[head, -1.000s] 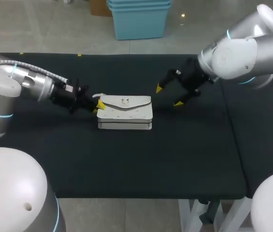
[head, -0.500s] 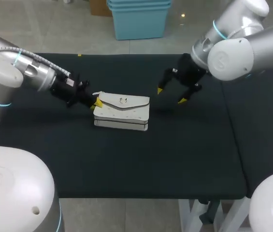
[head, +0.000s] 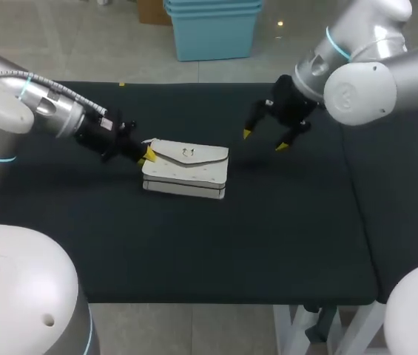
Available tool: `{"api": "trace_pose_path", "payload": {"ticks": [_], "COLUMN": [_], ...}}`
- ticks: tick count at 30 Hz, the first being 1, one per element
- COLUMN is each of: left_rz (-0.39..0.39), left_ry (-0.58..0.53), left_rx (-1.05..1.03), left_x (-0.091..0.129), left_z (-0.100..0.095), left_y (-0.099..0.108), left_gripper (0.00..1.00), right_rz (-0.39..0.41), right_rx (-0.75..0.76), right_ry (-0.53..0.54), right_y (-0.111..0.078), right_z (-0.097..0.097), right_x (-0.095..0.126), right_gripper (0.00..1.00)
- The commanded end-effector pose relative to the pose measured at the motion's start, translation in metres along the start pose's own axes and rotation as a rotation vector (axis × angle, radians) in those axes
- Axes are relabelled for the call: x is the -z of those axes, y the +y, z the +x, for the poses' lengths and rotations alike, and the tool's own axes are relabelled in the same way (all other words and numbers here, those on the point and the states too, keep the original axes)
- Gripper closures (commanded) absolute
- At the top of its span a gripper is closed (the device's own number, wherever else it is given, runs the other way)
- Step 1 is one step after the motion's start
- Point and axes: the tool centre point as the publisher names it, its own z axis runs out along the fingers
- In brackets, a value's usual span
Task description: Pick up the bag, open it, inspect its contents, close it, and place it on the opposite side
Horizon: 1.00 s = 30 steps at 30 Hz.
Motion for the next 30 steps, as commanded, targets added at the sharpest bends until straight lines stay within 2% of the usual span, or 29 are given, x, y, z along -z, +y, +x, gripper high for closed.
{"api": "trace_pose_path", "payload": {"ticks": [1,3,7,9,15,16,21,27,30], "left_rz": [-0.012,-0.028,-0.013,-0.006,0.000,0.009,0.010,0.002,0.006], "left_ry": [0.037,0.061,-0.014,-0.048,-0.148,-0.166,-0.233,-0.301,-0.311], "left_rx": [-0.024,-0.039,-0.029,-0.019,-0.015,-0.009,-0.012,-0.003,0.004], "left_x": [0.023,0.032,0.047,0.056,0.085,0.089,0.114,0.136,0.145], "left_z": [-0.018,-0.023,-0.041,-0.049,-0.066,-0.068,-0.085,-0.107,-0.119], "left_y": [-0.023,-0.032,-0.055,-0.065,-0.090,-0.093,-0.109,-0.125,-0.133], "left_gripper": [1.00,1.00,1.00,1.00,1.00,1.00,1.00,1.00,1.00], "right_rz": [-0.016,-0.037,-0.061,-0.057,0.100,0.101,0.088,0.059,0.021], "right_rx": [0.026,0.045,0.065,0.028,-0.052,-0.057,-0.124,-0.150,-0.157], "right_ry": [-0.024,-0.038,-0.084,-0.165,-0.381,-0.368,-0.437,-0.484,-0.460], "right_y": [0.030,0.041,0.063,0.073,0.094,0.096,0.096,0.081,0.076], "right_z": [-0.035,-0.047,-0.076,-0.090,-0.123,-0.125,-0.138,-0.134,-0.135], "right_x": [0.017,0.025,0.038,0.041,0.040,0.043,0.059,0.085,0.099], "right_gripper": [0.00,0.00,0.00,0.00,0.00,0.00,0.00,0.00,0.00]}}
